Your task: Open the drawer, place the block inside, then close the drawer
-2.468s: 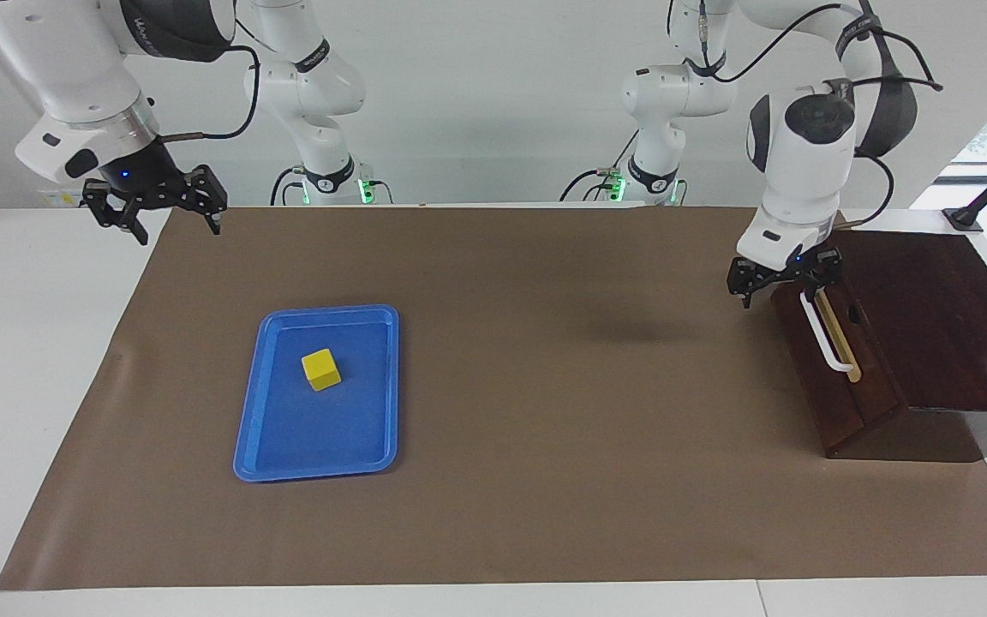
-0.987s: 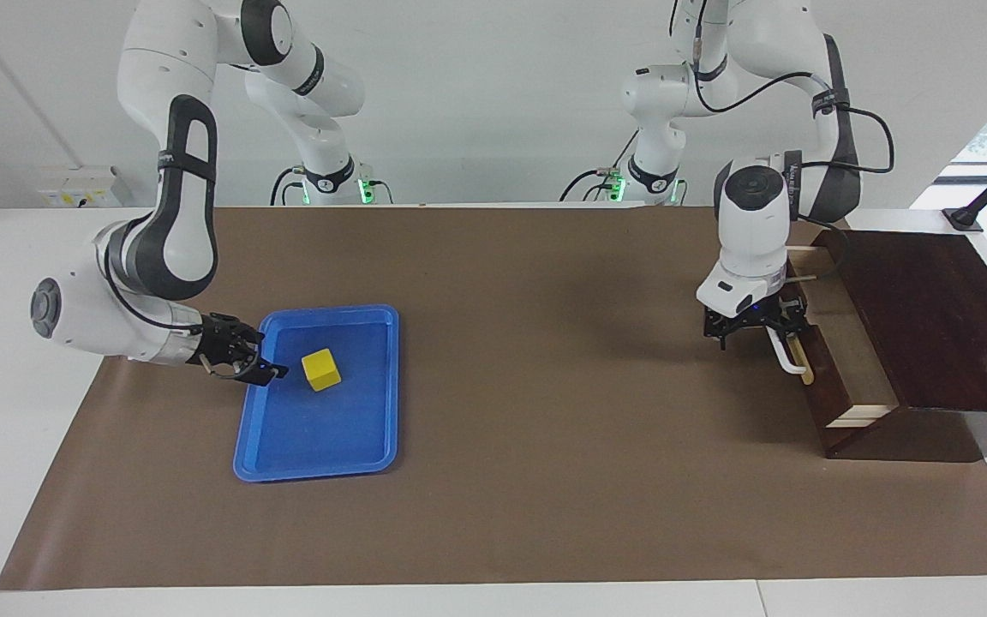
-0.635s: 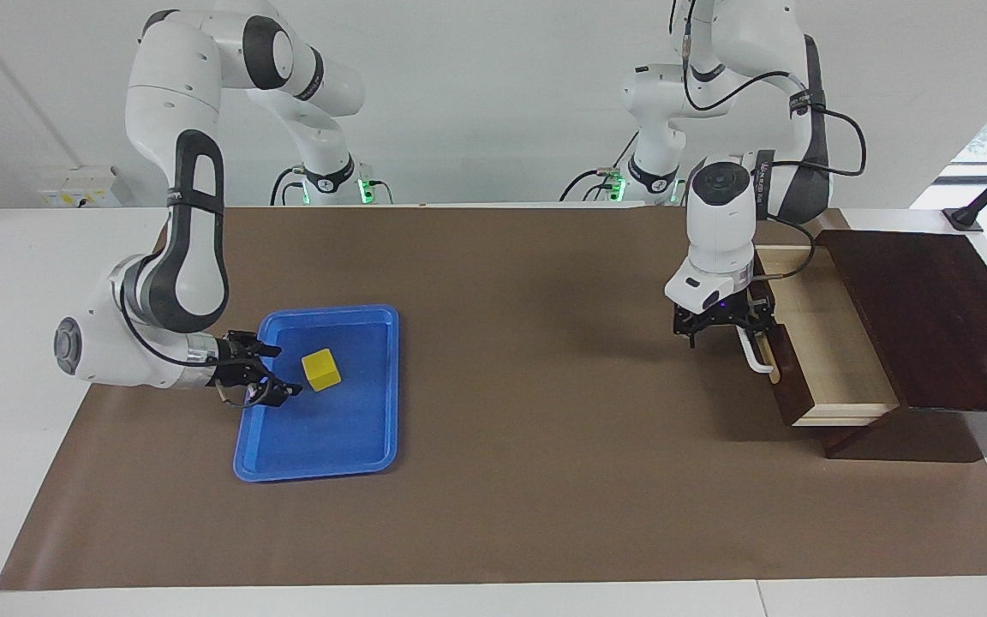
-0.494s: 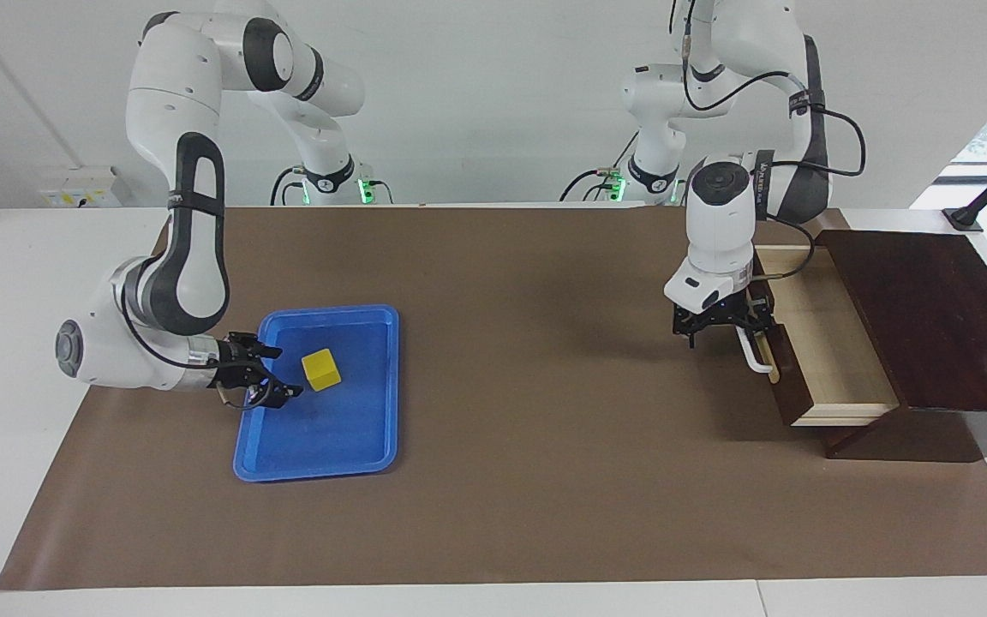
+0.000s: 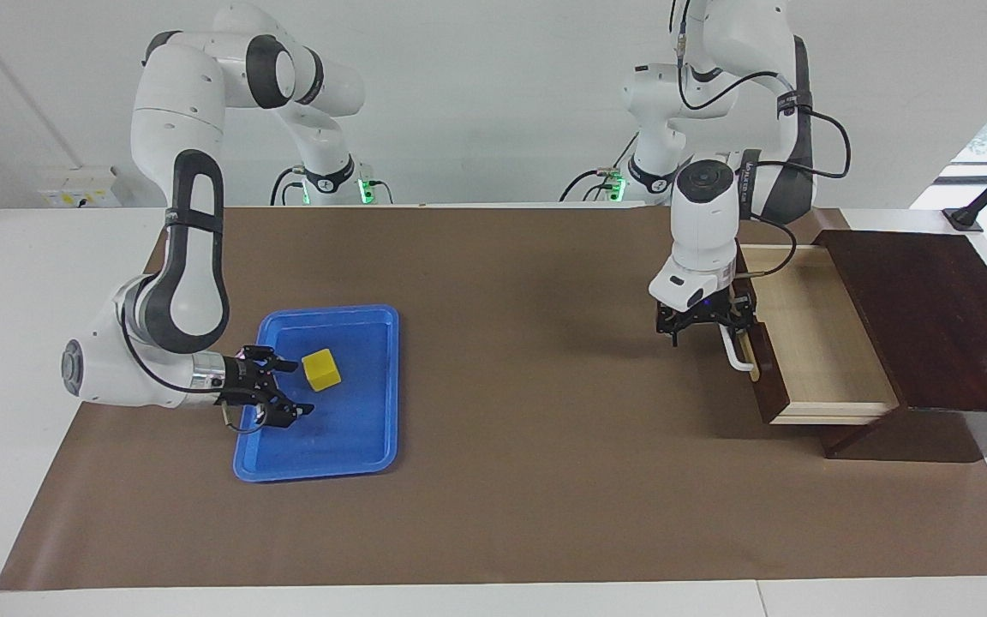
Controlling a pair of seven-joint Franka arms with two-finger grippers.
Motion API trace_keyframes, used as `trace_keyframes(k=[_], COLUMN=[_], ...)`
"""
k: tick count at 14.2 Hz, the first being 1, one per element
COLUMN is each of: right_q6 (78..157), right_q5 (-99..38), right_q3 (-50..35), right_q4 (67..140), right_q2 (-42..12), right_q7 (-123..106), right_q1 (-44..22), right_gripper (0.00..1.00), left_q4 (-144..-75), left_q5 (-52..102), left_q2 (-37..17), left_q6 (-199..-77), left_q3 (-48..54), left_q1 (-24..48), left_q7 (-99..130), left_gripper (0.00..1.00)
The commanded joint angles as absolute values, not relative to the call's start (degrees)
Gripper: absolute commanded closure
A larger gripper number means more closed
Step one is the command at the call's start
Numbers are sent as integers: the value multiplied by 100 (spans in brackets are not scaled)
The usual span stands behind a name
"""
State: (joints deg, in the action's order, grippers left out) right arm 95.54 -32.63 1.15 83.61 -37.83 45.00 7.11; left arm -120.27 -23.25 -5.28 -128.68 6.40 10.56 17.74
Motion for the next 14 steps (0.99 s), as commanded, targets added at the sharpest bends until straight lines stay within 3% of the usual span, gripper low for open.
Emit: trace_keyframes(k=[1, 6, 11, 14], right_q6=[9457, 9439, 9404, 9396], right_q5=[-3384, -3472, -3489, -3480], right_q3=[70, 62, 62, 62], right_q4=[8209, 8296, 8587, 8700], right_q2=[-3850, -3797, -3692, -3639], right_q7=[4632, 4781, 4799, 4781], right_q1=[721, 703, 703, 703], right_gripper=[0, 0, 0, 0], left_q4=[-11710, -10558, -8616, -8464], left_q5=[-2075, -1259, 112, 255], left_q2=[-492, -501, -606, -554], left_q6=[-12185, -10937, -9118, -8877], left_q3=[606, 598, 615, 624], left_q1=[1239, 1354, 1371, 2010], left_q7=[1872, 2064, 4417, 6444], left_gripper=[0, 0, 0, 0])
